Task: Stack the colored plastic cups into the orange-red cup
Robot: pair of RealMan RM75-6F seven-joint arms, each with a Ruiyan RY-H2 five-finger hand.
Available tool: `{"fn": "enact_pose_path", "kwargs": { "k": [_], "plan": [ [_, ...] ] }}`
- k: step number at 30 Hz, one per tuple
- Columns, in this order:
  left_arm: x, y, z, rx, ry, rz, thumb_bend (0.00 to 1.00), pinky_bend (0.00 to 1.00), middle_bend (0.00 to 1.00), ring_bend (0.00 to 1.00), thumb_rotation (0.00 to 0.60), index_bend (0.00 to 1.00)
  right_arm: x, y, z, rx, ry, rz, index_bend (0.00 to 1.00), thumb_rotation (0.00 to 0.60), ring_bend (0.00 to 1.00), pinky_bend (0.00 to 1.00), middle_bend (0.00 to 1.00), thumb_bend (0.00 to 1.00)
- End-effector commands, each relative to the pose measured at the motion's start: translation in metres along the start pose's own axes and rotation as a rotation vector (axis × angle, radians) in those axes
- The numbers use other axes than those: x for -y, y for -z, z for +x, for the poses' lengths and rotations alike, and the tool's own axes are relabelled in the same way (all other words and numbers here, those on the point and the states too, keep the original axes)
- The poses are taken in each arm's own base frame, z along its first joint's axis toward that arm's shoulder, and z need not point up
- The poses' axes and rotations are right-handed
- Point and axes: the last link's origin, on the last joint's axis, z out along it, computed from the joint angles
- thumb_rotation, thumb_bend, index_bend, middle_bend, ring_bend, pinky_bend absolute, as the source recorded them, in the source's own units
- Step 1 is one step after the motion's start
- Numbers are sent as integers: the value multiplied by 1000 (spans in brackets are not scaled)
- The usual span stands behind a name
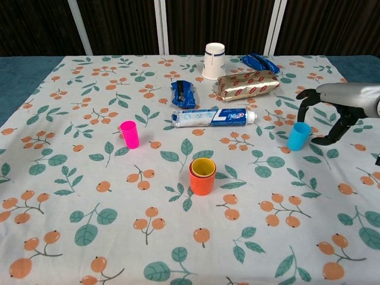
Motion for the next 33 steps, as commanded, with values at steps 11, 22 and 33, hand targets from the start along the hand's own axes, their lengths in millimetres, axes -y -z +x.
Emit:
{"fn": "enact_pose_path", "kwargs": {
  "k": [11, 22, 33],
  "plan": [
    [4, -2, 1, -7, -13, 36, 69, 16, 0, 0, 600, 29, 3, -4, -2, -24, -19, 11, 384, 600, 12, 90, 0, 401],
    [5, -1, 2, -12, -16, 44, 69, 16, 0, 0, 600, 29, 8, -7, -3, -34, -33, 13, 477, 600, 34, 107, 0, 401],
    [6, -1, 3, -17, -9, 49, 69, 16, 0, 0, 600, 29, 9, -5, 4, -56, -29, 22, 489, 600, 36, 112, 0, 400]
  ]
}}
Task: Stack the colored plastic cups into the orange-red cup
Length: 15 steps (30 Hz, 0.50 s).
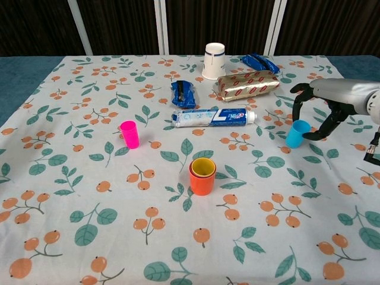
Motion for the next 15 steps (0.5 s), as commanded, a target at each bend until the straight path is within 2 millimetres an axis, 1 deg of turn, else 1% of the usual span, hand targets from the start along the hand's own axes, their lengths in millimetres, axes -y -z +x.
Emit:
{"fn": "enact_pose_path", "kwargs": {
  "k": [1, 7, 11, 15],
  "plan": [
    [-1, 0, 1, -3, 2, -2, 69, 16, 0, 0, 600, 29, 3, 3, 7, -11, 3, 19, 489, 600, 36, 112, 0, 400],
    [0, 1, 3, -12, 9, 0, 69, 16, 0, 0, 600, 29, 20, 21, 25, 8, -16, 96, 489, 600, 36, 112, 0, 400],
    [0, 2, 3, -7, 7, 3, 69, 16, 0, 0, 600, 29, 33, 37, 38, 34, -68, 150, 489, 600, 36, 112, 0, 400],
    [-2, 3, 2, -3, 7, -5, 69, 16, 0, 0, 600, 29, 44, 48, 45, 46, -101, 193, 489, 600, 37, 112, 0, 400]
  ]
}}
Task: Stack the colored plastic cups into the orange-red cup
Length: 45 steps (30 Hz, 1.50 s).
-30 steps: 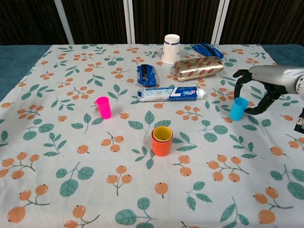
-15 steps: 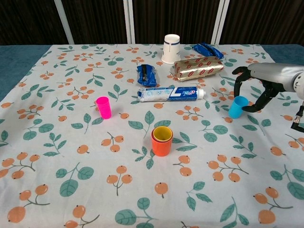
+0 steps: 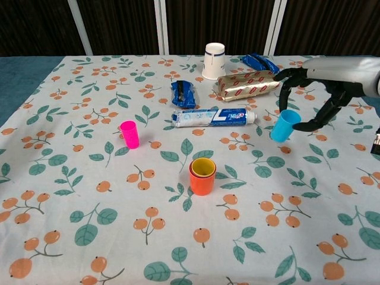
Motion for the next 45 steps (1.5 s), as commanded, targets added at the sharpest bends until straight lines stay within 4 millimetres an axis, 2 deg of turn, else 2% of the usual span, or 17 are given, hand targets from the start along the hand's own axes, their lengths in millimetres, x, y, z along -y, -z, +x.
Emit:
{"fn": "enact_pose_path", "kwargs": {
  "k": [1, 15, 28, 45],
  "plan": [
    [-1, 1, -1, 5, -3, -3, 69, 16, 0, 0, 600, 29, 13, 11, 9, 8, -29, 46, 489, 600, 38, 112, 0, 400],
    [-1, 0, -3, 17, -12, 18, 69, 16, 0, 0, 600, 30, 41, 25, 0, 13, -31, 123, 489, 600, 40, 112, 0, 400],
    [1, 0, -1, 12, -11, 25, 69, 16, 0, 0, 600, 30, 68, 20, -15, 35, -28, 160, 489, 600, 40, 113, 0, 401],
    [1, 0, -2, 17, -13, 30, 69, 16, 0, 0, 600, 33, 86, 8, -25, 31, -2, 172, 489, 600, 40, 113, 0, 400]
  ]
}}
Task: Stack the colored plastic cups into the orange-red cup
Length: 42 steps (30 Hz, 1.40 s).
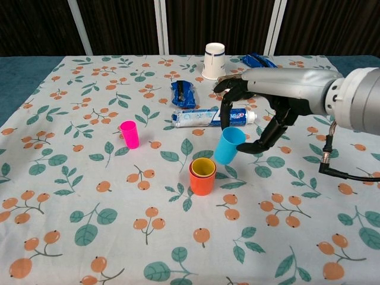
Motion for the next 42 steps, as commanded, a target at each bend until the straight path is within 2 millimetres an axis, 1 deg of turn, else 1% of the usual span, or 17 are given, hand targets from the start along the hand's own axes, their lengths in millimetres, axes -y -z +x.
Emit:
{"fn": "enact_pose_path", "kwargs": {
  "k": [1, 18, 38, 39, 41, 42],
  "plan": [
    [0, 0, 0, -1, -1, 2, 69, 16, 0, 0, 600, 34, 2, -3, -2, 2, 3, 0, 489, 600, 40, 113, 0, 400],
    [2, -1, 0, -4, 0, 10, 69, 16, 0, 0, 600, 33, 17, -14, -7, 9, -7, 24, 489, 600, 40, 113, 0, 401],
    [2, -1, 1, -6, 0, 12, 69, 16, 0, 0, 600, 33, 20, -22, -15, 32, -2, 18, 489, 600, 40, 113, 0, 401],
    [2, -1, 1, -7, 0, 13, 69, 16, 0, 0, 600, 33, 20, -23, -16, 33, -2, 17, 484, 600, 40, 113, 0, 401],
    [3, -1, 1, -7, 1, 14, 69, 16, 0, 0, 600, 33, 19, -23, -17, 39, 0, 13, 439, 600, 40, 113, 0, 401],
    [3, -1, 1, -7, 1, 14, 69, 16, 0, 0, 600, 33, 18, -23, -18, 43, 2, 9, 390, 600, 40, 113, 0, 400]
  ]
}}
